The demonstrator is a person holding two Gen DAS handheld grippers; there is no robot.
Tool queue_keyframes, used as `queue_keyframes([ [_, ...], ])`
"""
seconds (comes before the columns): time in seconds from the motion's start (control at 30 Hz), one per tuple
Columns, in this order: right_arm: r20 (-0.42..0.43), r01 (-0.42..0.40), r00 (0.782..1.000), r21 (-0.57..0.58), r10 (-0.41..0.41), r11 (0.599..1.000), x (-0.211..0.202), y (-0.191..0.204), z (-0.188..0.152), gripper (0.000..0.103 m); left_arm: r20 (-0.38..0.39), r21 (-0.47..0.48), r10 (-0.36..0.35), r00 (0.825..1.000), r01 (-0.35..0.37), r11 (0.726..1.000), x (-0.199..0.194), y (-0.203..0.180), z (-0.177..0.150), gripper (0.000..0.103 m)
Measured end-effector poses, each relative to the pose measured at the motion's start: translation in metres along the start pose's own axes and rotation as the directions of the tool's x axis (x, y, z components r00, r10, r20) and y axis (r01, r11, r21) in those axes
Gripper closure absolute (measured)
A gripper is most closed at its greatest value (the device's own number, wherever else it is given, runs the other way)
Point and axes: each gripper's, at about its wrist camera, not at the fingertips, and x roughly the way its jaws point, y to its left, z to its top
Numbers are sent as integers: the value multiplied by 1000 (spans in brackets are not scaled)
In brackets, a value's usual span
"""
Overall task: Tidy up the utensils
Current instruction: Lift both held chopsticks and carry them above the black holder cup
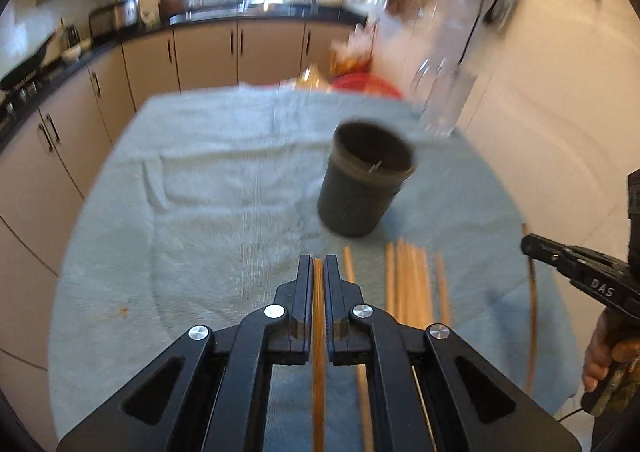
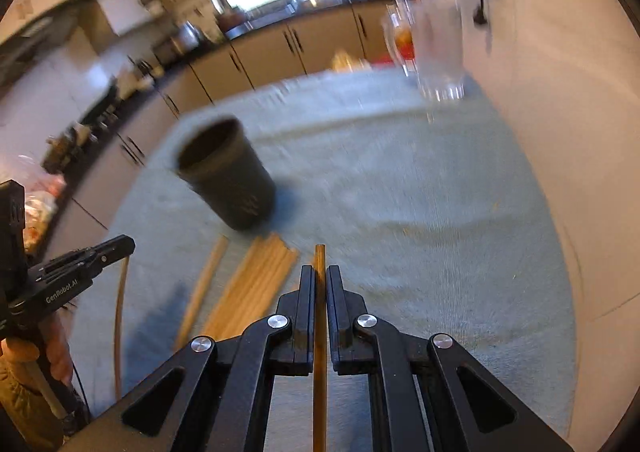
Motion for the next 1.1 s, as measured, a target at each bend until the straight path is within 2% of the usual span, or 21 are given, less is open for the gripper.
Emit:
queue_keyframes([
  [0.1,77,-26,997,-29,28,999,-27,17,-3,97,84,7,3,996,-4,1000,-33,-12,-6,98],
  [0.17,120,-22,992,-54,28,998,-44,27,-8,97,153,34,18,988,-24,999,-57,-16,-7,98],
  [0.3,194,-28,980,-87,44,996,-79,44,-21,97,273,95,33,961,-61,994,-101,-33,-22,98],
  [0.47,271,-33,960,-119,65,992,-112,56,-28,97,352,119,20,936,-66,991,-139,-45,-36,98],
  [0.67,343,-35,936,-140,81,990,-137,65,-28,97,410,100,-16,912,-27,995,-165,-49,-31,98],
  [0.87,388,-51,916,-147,105,988,-149,73,-6,97,455,83,-45,890,8,997,-167,-52,12,98],
  [0.93,410,-58,905,-151,116,987,-152,76,9,97,472,75,-36,881,0,997,-161,-54,34,98],
  [1.1,461,-67,878,-145,127,987,-147,83,53,97,487,31,-15,873,0,1000,-135,-55,92,98],
])
